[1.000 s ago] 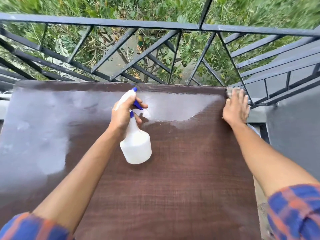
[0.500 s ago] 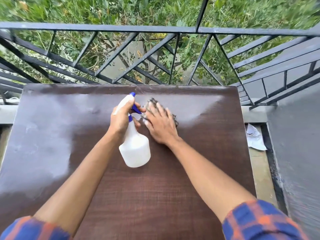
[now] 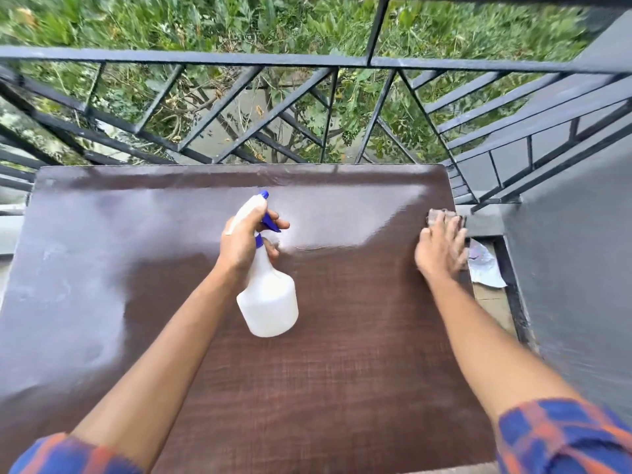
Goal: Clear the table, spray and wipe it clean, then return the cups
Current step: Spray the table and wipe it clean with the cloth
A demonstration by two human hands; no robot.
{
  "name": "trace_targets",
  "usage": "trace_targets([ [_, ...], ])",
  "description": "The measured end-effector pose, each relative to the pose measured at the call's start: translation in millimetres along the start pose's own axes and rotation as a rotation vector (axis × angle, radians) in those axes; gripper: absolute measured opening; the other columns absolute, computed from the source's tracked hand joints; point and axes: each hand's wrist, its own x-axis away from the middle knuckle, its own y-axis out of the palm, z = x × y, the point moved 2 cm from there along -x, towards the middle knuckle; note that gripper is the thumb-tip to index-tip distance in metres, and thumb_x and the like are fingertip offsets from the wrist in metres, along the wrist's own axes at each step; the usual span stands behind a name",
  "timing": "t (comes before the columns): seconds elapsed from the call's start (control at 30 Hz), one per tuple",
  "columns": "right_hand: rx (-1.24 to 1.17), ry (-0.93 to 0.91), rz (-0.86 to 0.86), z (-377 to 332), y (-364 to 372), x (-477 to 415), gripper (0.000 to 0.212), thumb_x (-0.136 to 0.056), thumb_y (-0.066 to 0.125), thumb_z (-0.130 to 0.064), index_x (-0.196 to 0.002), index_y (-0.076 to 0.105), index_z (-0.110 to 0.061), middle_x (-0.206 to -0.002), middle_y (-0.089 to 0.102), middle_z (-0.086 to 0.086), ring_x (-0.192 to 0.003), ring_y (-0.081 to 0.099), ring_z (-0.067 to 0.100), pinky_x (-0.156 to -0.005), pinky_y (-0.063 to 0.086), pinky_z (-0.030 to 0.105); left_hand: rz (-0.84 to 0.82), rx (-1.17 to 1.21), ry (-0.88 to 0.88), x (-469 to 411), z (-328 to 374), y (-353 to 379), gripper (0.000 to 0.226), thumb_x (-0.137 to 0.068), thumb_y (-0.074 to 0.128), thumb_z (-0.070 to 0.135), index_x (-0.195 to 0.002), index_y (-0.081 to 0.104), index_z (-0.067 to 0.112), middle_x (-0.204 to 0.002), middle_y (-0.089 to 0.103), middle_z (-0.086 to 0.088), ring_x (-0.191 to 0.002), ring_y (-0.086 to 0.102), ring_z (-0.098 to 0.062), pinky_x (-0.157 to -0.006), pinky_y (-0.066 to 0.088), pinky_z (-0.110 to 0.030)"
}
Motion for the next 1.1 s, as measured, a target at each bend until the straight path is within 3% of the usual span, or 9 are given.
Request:
trace_targets([
  [0.1,0.029,-0.112,0.013,-58,27,59,0.059,-0.102,0.042,-0.040,-0.158,0.029,-0.029,-0.169,0.015,0.002,-0.155,0.013,0.029,-0.121,0.016,0.055,-0.002,-0.015,-0.002,6,-3,-7,0.035,-0.105,0.050,0.035,-0.084,0.064,0.010,-0.090,0.075,-0.012,-0.078,0.053,-0.036,-0.049,0.044,-0.028],
  [0.27,0.107,-0.743,-0.157,-140,69,169,0.057,-0.102,0.032,-0.040,-0.158,0.024,-0.032,-0.169,0.016,-0.001,-0.154,0.015,0.028,-0.120,0.016,0.056,0.007,-0.012,-0.019,20,-5,-11,0.035,-0.105,0.050,0.033,-0.083,0.064,0.009,-0.087,0.073,-0.012,-0.071,0.058,-0.028,-0.047,0.045,-0.026],
  [0.37,0.130,-0.891,-0.214,-132,64,175,0.054,-0.104,0.033,-0.040,-0.157,0.024,-0.040,-0.168,0.015,-0.009,-0.155,0.013,0.020,-0.123,0.016,0.052,-0.004,-0.003,-0.034,27,-4,-9,0.036,-0.105,0.050,0.033,-0.082,0.063,0.009,-0.087,0.073,-0.013,-0.061,0.059,-0.020,-0.045,0.046,-0.025],
  [0.53,0.114,-0.537,-0.056,-30,32,105,0.058,-0.100,0.030,-0.043,-0.158,0.027,-0.036,-0.168,0.021,-0.001,-0.152,0.024,0.028,-0.115,0.029,0.057,-0.043,-0.063,-0.021,32,-11,-12,0.037,-0.104,0.051,0.037,-0.081,0.065,0.011,-0.091,0.074,-0.014,-0.071,0.055,-0.030,-0.053,0.043,-0.031],
  [0.63,0.028,-0.219,-0.038,46,12,74,0.057,-0.106,0.032,-0.041,-0.160,0.017,-0.034,-0.170,0.011,0.000,-0.155,0.013,0.028,-0.121,0.022,0.055,-0.064,-0.081,-0.027,40,-17,-11,0.037,-0.102,0.052,0.038,-0.079,0.065,0.012,-0.091,0.075,-0.012,-0.076,0.054,-0.033,-0.059,0.043,-0.035],
  [0.7,0.000,-0.162,-0.023,81,5,72,0.058,-0.106,0.030,-0.040,-0.162,0.016,-0.030,-0.170,0.011,0.004,-0.155,0.011,0.030,-0.123,0.018,0.052,-0.070,-0.083,-0.027,46,-18,-10,0.037,-0.102,0.051,0.037,-0.079,0.065,0.012,-0.090,0.075,-0.011,-0.079,0.054,-0.033,-0.057,0.043,-0.033],
  [0.9,-0.077,0.093,0.085,91,30,142,0.061,-0.102,0.048,-0.034,-0.159,0.027,-0.029,-0.169,0.017,0.003,-0.154,0.017,0.030,-0.118,0.022,0.061,-0.086,-0.125,-0.051,69,-24,-10,0.037,-0.099,0.052,0.038,-0.081,0.064,0.007,-0.093,0.075,-0.009,-0.072,0.056,-0.031,-0.063,0.043,-0.037],
  [1.0,-0.094,0.059,0.121,53,53,188,0.061,-0.099,0.055,-0.032,-0.156,0.035,-0.027,-0.166,0.025,0.005,-0.152,0.022,0.031,-0.116,0.022,0.064,-0.056,-0.141,-0.059,85,-28,-16,0.037,-0.099,0.052,0.038,-0.080,0.064,0.008,-0.097,0.075,-0.011,-0.054,0.049,-0.027,-0.062,0.042,-0.035],
  [1.1,-0.020,-0.236,0.090,11,72,231,0.060,-0.097,0.049,-0.034,-0.155,0.038,-0.027,-0.165,0.029,0.005,-0.150,0.028,0.031,-0.115,0.025,0.063,-0.033,-0.159,-0.062,103,-36,-22,0.037,-0.100,0.051,0.037,-0.078,0.064,0.011,-0.099,0.075,-0.013,-0.047,0.047,-0.025,-0.060,0.043,-0.033],
])
